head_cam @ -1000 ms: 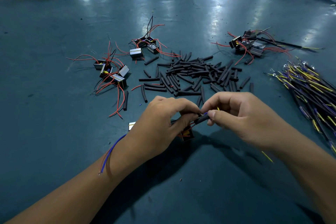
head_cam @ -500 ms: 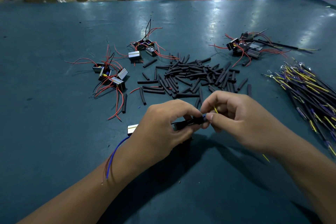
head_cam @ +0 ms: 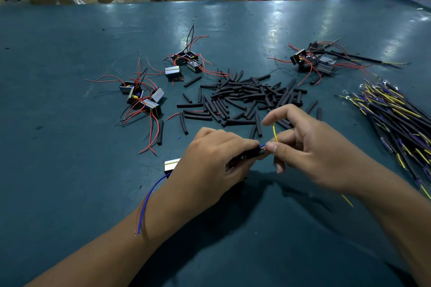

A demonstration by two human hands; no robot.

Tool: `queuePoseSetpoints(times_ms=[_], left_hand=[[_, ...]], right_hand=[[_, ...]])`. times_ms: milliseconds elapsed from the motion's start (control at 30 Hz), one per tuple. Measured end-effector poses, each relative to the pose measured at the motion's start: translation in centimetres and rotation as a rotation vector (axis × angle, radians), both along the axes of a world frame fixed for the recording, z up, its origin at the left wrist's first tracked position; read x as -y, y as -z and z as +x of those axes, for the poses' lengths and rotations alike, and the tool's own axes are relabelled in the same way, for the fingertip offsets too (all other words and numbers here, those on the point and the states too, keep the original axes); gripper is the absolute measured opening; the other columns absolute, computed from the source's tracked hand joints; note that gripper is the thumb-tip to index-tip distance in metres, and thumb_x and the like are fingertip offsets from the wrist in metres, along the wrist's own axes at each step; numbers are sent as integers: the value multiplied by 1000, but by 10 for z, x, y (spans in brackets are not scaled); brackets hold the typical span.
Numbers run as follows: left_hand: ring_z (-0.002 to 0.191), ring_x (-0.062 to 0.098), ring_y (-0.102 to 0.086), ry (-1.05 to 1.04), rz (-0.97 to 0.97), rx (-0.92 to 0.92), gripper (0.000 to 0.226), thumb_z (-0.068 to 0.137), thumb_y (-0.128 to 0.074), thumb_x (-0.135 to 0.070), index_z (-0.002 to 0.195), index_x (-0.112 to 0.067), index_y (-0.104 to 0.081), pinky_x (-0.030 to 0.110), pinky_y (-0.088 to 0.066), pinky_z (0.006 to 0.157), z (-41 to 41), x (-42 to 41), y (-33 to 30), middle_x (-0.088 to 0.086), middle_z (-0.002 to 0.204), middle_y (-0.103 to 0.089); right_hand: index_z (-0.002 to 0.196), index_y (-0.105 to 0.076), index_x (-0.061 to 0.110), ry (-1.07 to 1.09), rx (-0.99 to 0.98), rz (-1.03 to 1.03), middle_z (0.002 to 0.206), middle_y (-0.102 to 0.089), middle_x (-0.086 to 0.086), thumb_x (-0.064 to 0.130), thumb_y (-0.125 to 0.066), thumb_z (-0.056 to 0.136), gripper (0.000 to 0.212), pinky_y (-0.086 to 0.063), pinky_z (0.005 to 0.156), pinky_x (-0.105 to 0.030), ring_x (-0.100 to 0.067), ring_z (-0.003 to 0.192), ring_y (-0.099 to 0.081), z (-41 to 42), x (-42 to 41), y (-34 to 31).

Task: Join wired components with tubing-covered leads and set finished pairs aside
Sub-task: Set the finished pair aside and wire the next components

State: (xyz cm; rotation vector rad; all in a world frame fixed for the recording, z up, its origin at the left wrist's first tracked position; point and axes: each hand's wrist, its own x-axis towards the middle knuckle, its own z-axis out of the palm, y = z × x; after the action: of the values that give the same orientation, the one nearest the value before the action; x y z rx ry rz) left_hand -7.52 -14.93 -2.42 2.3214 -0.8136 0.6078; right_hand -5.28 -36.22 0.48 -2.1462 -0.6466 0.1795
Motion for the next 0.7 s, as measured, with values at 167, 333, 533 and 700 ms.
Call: queuePoseSetpoints(times_ms=[167, 333, 533, 700], left_hand=[[81, 19, -69, -9, -16, 2, 21, 85, -75, -17, 105, -11, -76, 46, -50, 76, 0, 2, 3, -4, 93, -75], [79, 19, -68, -20, 7, 38, 20, 88, -73, -21, 105, -11, -76, 40, -48, 75, 1, 3, 5, -3, 91, -74], [70, 22, -64, -61, 54, 190, 19, 93, -69, -22, 100, -5, -75, 40, -51, 72, 1, 7, 3, 1, 80, -71], [69, 22, -62, -53, 83, 167, 12, 92, -68, -15, 96, -6, -75, 39, -49, 72, 0, 10, 1, 2, 78, -70]], right_hand=[[137, -34, 37, -3, 63, -63, 70, -73, 15, 21, -59, 99, 48, -39, 54, -15, -7, 56, -61, -1, -1, -2], [149, -23, 39, -13, 93, -102, 72, -74, 15, 26, -58, 100, 62, -43, 58, -17, -10, 61, -65, 1, -1, -1], [149, -27, 36, -70, 117, -109, 70, -70, 20, 23, -53, 103, 55, -41, 67, -8, -4, 64, -68, 0, 0, 0], [146, -32, 39, -37, 146, -107, 70, -70, 17, 29, -56, 100, 53, -42, 64, -14, -7, 63, -63, 2, 1, 3]])
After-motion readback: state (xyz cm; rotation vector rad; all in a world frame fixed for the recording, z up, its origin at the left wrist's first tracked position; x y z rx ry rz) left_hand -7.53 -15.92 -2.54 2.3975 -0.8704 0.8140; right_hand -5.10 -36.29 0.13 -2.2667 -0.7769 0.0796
